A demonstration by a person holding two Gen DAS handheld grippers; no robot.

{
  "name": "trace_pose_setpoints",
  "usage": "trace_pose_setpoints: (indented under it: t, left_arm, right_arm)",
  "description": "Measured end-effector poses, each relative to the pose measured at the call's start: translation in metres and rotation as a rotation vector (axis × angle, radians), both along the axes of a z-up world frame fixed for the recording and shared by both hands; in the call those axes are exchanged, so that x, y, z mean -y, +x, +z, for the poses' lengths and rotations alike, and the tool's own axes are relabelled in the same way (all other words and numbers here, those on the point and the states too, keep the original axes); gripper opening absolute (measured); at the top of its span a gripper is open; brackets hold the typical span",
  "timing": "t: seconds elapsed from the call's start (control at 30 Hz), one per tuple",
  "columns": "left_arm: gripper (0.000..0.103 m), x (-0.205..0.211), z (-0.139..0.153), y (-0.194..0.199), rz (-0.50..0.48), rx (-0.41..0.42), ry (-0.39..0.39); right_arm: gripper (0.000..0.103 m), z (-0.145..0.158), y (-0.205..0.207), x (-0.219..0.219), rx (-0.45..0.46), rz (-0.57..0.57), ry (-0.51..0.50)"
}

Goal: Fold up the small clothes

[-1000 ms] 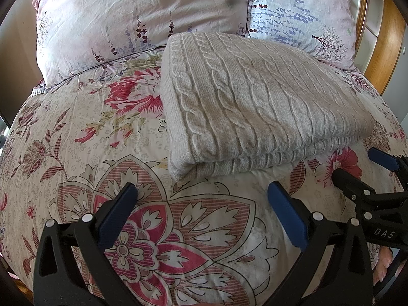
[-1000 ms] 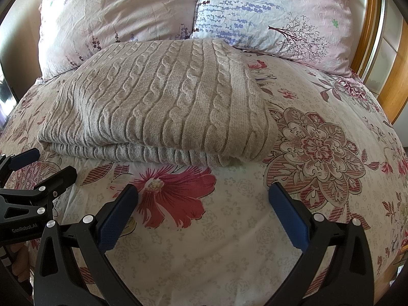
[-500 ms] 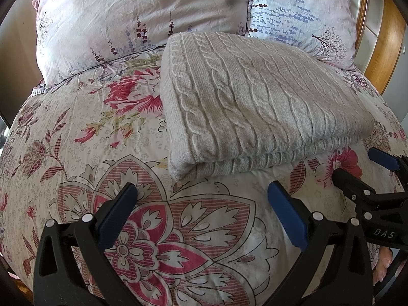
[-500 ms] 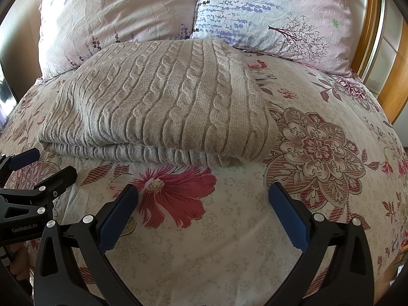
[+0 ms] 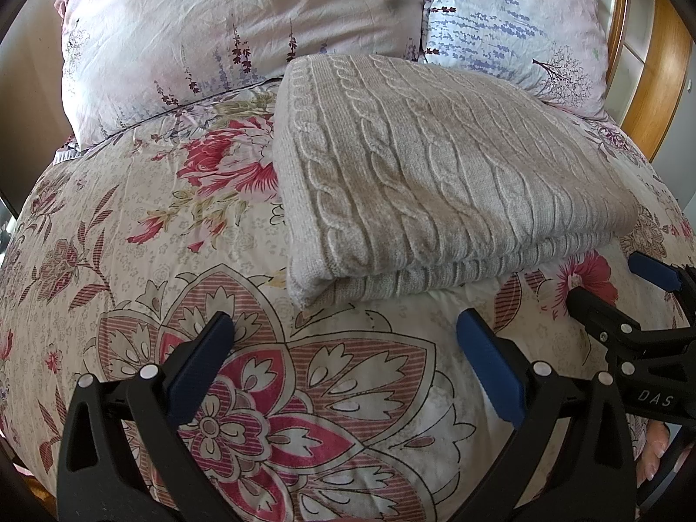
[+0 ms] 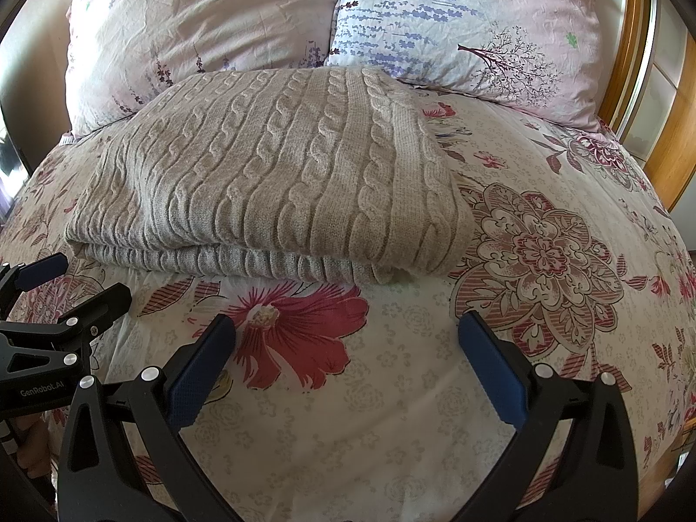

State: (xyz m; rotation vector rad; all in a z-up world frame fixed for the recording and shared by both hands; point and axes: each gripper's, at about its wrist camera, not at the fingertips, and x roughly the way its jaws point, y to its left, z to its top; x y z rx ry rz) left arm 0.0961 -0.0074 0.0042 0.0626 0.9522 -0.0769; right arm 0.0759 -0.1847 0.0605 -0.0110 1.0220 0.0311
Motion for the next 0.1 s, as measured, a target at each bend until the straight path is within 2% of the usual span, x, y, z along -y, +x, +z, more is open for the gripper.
trace_pose_setpoints:
  t: [0.1]
  left_arm:
    - [0.101,0.0,0.0,0.0,0.0,0.0,0.0]
  right_arm:
    - [0.102,0.0,0.0001,-0.0001,0.0,0.0,0.0]
